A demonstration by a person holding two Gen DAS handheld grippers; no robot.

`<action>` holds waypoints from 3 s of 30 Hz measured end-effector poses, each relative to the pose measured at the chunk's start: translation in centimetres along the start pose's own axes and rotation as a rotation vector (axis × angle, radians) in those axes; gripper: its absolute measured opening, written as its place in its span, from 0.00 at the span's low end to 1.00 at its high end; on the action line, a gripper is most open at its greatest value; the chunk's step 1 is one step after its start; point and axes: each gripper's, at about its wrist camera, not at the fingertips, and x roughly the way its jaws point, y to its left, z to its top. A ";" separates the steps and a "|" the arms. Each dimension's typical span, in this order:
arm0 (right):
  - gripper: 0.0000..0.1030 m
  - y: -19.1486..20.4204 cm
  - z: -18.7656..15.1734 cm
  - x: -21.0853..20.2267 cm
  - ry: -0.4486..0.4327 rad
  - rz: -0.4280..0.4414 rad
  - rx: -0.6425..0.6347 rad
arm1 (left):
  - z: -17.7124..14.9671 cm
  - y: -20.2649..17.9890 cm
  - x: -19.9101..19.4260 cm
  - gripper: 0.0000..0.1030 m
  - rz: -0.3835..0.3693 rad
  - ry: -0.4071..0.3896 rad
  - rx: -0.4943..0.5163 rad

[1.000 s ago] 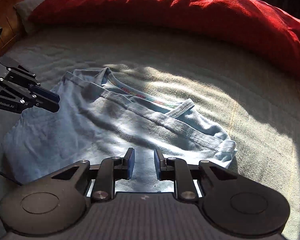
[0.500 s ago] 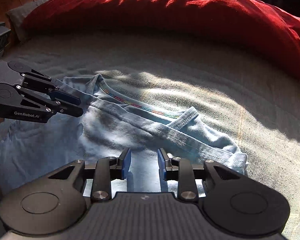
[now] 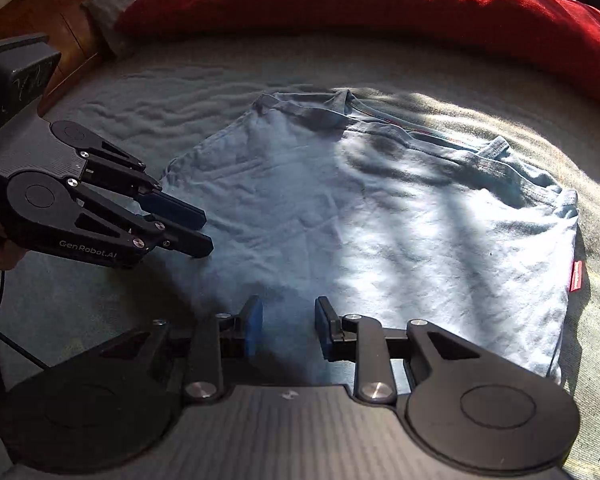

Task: Fold clothes
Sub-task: 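Move both open grippers to the folded edge of the shirt, then grasp the folded edge with both grippers and lift it to fold again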

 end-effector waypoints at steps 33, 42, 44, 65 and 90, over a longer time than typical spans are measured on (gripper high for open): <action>0.41 -6.2 -6.3 -6.4 -0.037 -0.146 0.324 | -2.2 2.4 -3.0 0.35 0.035 -0.013 -0.129; 0.56 -1.4 -5.5 -5.8 0.042 -0.270 -0.175 | -4.2 -2.0 -3.8 0.51 0.182 0.007 0.330; 0.58 0.6 -5.5 -4.9 0.065 -0.310 -0.362 | -5.6 -4.5 -3.5 0.62 0.261 -0.032 0.596; 0.67 3.1 -6.5 0.7 0.083 -0.573 -0.791 | -7.9 -5.7 1.5 0.70 0.520 -0.156 1.104; 0.17 2.6 -6.7 -0.6 0.107 -0.483 -0.898 | -7.9 -4.7 0.8 0.06 0.482 -0.133 1.187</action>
